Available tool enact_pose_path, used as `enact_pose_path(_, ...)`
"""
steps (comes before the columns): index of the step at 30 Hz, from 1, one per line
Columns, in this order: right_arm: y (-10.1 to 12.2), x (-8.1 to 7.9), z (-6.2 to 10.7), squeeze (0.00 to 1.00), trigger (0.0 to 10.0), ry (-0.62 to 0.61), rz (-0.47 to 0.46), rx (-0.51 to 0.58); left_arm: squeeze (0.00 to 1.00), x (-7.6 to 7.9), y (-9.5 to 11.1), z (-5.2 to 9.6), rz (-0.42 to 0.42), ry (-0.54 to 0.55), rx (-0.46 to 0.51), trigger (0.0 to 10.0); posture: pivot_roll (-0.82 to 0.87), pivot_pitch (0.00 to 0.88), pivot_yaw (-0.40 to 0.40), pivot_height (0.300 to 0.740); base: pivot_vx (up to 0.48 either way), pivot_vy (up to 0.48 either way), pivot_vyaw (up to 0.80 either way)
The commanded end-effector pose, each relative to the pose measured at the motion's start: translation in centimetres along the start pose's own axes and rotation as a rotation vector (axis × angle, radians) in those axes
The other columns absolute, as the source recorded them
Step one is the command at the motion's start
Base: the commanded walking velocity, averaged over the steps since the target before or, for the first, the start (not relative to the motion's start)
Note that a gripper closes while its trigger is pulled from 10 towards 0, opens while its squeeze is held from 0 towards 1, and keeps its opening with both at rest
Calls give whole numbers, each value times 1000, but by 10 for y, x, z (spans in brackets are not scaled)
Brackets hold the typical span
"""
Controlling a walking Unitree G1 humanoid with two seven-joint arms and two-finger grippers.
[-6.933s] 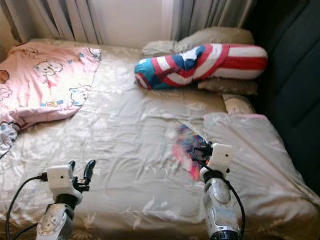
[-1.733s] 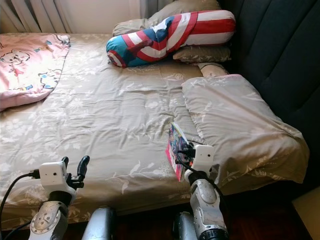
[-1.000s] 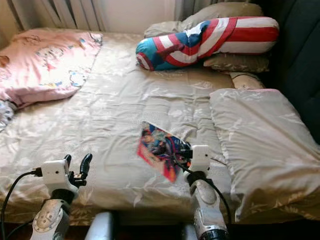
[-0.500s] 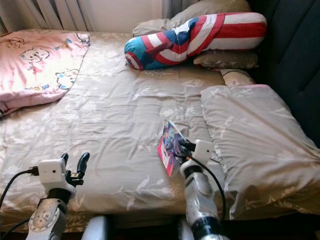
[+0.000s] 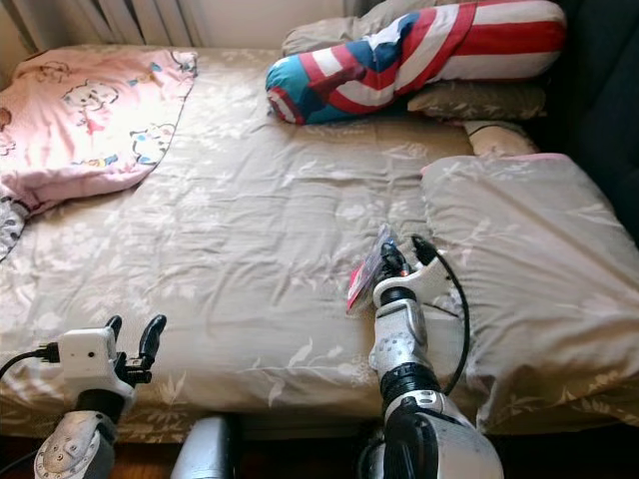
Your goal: Clean up the room
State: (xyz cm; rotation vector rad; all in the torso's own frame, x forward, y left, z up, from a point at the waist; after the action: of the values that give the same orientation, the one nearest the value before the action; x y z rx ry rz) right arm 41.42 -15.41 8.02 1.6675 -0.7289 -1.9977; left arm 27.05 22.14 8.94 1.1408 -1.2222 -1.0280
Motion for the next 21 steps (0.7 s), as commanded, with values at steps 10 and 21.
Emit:
enact_pose_path(10, -31, 75, 29, 0, 10000, -286, -143, -89, 0, -7, 3, 13, -29, -1, -35, 10000, 255, 210, 14, 608, 0, 0, 0)
enact_pose_path(21, -47, 104, 48, 0, 10000, -380, -114, -158, 0, -10, 3, 21, -45, 2, -61, 10000, 276, 219, 26, 608, 0, 0, 0)
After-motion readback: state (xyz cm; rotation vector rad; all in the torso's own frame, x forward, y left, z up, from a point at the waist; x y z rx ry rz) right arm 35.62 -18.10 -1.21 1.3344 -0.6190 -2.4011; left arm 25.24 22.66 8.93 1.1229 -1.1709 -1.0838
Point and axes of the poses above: a point about 5 cm out from each wrist's last joint towards the gripper, its own z axis pointing back from the gripper into the wrist, its own y axis along the axis of the wrist's last joint, x = y × z, the point moved 5 cm from there along -z, pointing out of the wrist towards the gripper, and after that the axes turned 11 degrees about z, right-handed, at the moved point
